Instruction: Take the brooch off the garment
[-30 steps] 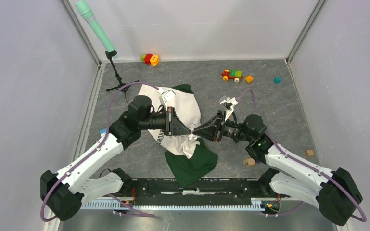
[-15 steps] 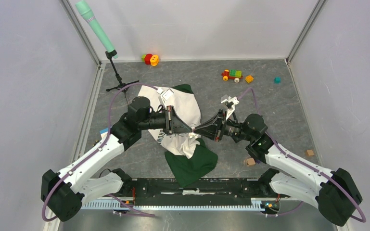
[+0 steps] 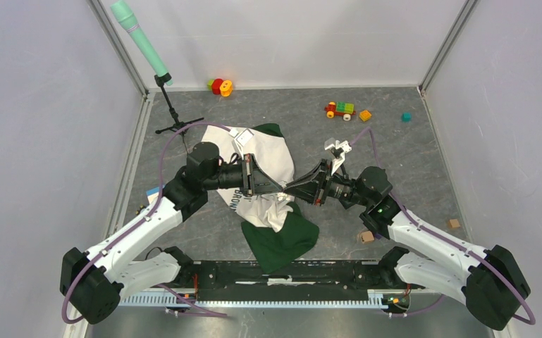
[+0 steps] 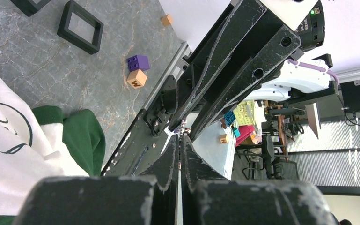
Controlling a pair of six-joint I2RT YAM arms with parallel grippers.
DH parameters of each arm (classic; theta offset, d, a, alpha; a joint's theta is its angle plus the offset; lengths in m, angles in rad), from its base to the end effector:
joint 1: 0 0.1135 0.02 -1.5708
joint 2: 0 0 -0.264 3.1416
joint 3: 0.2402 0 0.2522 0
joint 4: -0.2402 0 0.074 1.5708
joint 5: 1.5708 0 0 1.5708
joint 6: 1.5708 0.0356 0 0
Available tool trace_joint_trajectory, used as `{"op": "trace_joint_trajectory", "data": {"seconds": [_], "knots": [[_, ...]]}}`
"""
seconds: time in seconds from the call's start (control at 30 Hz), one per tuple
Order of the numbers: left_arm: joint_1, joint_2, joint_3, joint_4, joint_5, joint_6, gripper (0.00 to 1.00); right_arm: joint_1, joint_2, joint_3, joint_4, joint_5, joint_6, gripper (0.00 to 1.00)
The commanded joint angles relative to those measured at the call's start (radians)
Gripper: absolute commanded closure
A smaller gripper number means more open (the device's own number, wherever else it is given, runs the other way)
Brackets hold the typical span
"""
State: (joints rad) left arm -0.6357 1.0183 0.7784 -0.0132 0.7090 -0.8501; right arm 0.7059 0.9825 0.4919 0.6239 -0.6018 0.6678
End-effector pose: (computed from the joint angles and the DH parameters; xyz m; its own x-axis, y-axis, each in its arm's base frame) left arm 0.1725 -0.1561 0.3130 -0.8526 -0.0796 -0.5164 0.4807 0.2678 -0.8350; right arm 0.1545 0.1582 0.2844 -0.5162 0.2308 -0.8248 -0.8178 0.1534 0.5547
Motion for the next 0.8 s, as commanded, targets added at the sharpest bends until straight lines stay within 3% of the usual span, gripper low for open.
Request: {"op": "trace_joint_trajectory", "data": {"seconds": [0.0,0.13,0.23,0.37,0.5,0.63,0.77], "knots": [[-0.016,0.006,0.002,0.105,0.029,-0.051,0.98,0.014,0.012,0.012,0.043,0.010,0.004,0.79],[-0.015,0.005,0.001,0.076,0.011,-0.026,0.98,0.013,0.013,0.010,0.043,0.010,0.006,0.71],[-0.015,0.002,0.022,-0.035,-0.039,0.040,0.98,0.014,0.012,0.008,0.041,0.009,0.006,0.69],[-0.015,-0.002,0.024,-0.068,-0.062,0.067,0.98,0.013,0.010,0.004,0.036,0.012,0.009,0.67],[-0.015,-0.001,0.042,-0.157,-0.115,0.142,0.98,0.012,-0.007,0.007,0.018,0.020,0.003,0.48],[-0.015,-0.010,0.046,-0.243,-0.190,0.219,0.98,-0.004,-0.041,0.026,-0.103,0.075,-0.048,0.37],[-0.057,-0.019,0.032,-0.290,-0.301,0.249,0.98,-0.057,-0.085,0.045,-0.347,0.179,-0.127,0.31]]}}
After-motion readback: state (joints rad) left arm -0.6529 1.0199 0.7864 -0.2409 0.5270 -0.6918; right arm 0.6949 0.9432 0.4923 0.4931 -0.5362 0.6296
